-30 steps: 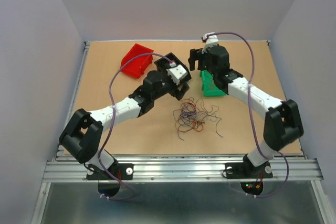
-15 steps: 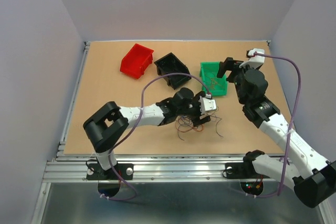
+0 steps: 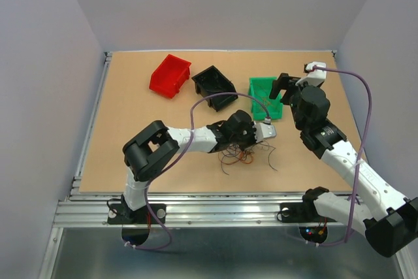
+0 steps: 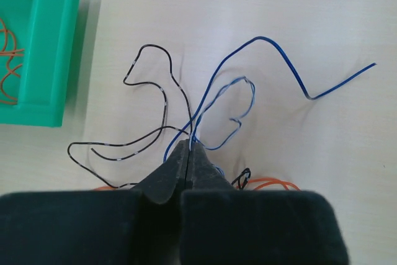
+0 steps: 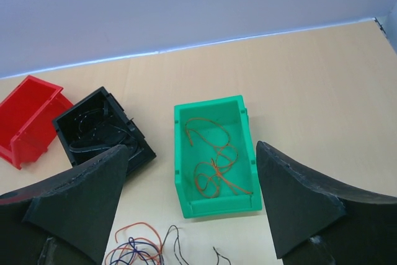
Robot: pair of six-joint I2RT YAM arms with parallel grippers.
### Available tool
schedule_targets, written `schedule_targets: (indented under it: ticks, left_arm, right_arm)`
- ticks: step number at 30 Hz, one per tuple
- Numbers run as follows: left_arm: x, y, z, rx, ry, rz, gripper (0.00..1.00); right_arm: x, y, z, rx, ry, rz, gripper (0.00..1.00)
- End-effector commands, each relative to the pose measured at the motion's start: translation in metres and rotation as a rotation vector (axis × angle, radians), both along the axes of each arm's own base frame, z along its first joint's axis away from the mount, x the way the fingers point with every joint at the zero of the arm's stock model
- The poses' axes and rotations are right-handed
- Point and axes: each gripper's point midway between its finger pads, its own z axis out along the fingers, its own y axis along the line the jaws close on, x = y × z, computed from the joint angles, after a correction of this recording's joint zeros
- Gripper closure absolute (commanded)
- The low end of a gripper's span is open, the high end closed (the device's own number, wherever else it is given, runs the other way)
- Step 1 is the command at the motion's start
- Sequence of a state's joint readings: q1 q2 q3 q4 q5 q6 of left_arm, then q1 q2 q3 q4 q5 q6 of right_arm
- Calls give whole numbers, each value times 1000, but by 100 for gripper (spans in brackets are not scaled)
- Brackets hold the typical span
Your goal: Untangle the cables
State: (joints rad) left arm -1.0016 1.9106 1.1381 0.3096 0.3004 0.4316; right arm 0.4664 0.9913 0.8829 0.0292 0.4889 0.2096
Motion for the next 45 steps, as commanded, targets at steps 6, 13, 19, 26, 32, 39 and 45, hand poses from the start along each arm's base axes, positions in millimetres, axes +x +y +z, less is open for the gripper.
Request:
schedule_targets:
  ticks: [6, 13, 19, 26, 32, 39, 45]
  left_arm:
    - [-11, 11, 128, -202, -142, -30, 100]
    - [-41, 48, 240, -364, -186, -36, 100]
    - [-52, 89, 321, -509, -298, 39, 100]
    - [-48, 113, 353, -570, -313, 147, 100]
    - [-38, 114, 334, -540, -278, 208, 100]
    - [-41, 110, 320, -526, -231, 166, 100]
    - [-44, 107, 316, -521, -209, 143, 100]
  right_arm:
    - [-4, 14, -4, 13, -5, 83, 14]
    - [-37, 74, 19, 42, -103, 485, 15]
    - [-71, 108, 24, 36, -165, 753, 17]
    - [-96, 122, 34, 54, -258, 895, 23]
    - [-134, 130, 40, 19, -349, 1056, 28]
    - [-139, 136, 28, -49, -373, 1124, 33]
    - [-134, 144, 24, -55, -362, 1157, 23]
